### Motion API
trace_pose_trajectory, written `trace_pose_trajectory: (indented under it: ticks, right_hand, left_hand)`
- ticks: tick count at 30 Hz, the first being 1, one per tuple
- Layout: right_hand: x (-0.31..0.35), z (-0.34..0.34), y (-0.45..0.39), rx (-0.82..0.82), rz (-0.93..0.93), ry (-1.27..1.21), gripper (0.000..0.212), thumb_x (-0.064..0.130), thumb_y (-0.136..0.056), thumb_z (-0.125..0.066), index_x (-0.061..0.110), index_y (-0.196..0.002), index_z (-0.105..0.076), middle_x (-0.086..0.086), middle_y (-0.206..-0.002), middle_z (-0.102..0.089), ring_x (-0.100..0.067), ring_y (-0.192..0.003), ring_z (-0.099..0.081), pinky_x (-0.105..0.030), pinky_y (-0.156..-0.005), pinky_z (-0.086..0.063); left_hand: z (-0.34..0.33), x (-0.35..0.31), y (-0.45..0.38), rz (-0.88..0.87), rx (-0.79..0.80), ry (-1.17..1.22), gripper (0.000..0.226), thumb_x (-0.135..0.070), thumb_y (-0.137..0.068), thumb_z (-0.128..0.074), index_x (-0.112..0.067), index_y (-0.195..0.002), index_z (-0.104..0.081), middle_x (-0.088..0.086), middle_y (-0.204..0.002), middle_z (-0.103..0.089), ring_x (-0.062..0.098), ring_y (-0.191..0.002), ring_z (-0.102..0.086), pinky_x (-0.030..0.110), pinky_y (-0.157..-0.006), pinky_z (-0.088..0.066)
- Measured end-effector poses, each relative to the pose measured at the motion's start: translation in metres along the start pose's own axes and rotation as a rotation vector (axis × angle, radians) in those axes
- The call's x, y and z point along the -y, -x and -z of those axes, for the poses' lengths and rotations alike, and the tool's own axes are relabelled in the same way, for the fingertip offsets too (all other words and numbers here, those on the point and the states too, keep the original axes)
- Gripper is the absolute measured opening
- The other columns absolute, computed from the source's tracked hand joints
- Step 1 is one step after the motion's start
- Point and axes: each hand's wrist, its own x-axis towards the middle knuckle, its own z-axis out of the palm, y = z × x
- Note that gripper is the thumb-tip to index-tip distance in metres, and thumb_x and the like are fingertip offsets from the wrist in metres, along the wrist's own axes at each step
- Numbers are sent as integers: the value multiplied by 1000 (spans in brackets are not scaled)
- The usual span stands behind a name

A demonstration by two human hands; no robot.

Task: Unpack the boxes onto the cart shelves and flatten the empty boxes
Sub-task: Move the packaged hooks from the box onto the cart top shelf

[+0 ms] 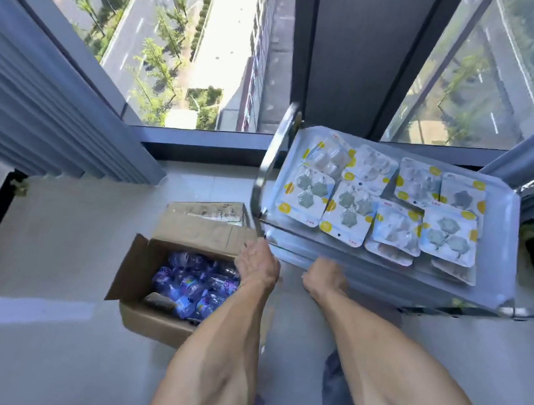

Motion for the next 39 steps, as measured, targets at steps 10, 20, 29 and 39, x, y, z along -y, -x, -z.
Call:
trace_pose_trajectory:
  ticks: [10, 20, 29, 39]
  right_hand:
    - [137, -164, 47, 104, 38, 15, 30, 23, -87, -60, 17, -114, -69, -7, -118, -68, -26, -111, -65, -32, -84, -52]
    - [193, -299, -67, 257, 120, 182, 31, 18, -88, -55, 12, -115, -68, -9, -115, -70, -27, -109, -67, -32, -84, -53]
    - [219, -457, -144, 409, 211, 220, 33, 14, -93, -53, 8, -126, -58, -13, -129, -59, -30, -121, -57, -35, -96, -49]
    - [241, -565, -184, 424, 210, 331, 40, 12, -95, -52, 10, -134, -48, -14, -132, -52, -31, -127, -45, -42, -99, -45]
  left_hand:
    - [-12, 241, 5, 257, 218, -72, 32, -23, -92, -51, -11, -121, -57, 14, -128, -57, 30, -119, -57, 36, -96, -47]
    - [-115, 312, -103, 347, 323, 52, 32, -22, -91, -50, -10, -120, -56, 13, -125, -60, 30, -116, -60, 34, -91, -48]
    - [-236, 384, -210, 235, 391, -186, 26, -20, -92, -53, -14, -116, -62, 10, -124, -57, 27, -117, -54, 35, -91, -46]
    - [-312, 440, -269, 769, 260, 379, 58, -50, -93, -55, 1, -119, -59, 24, -122, -62, 39, -113, -59, 38, -90, -46]
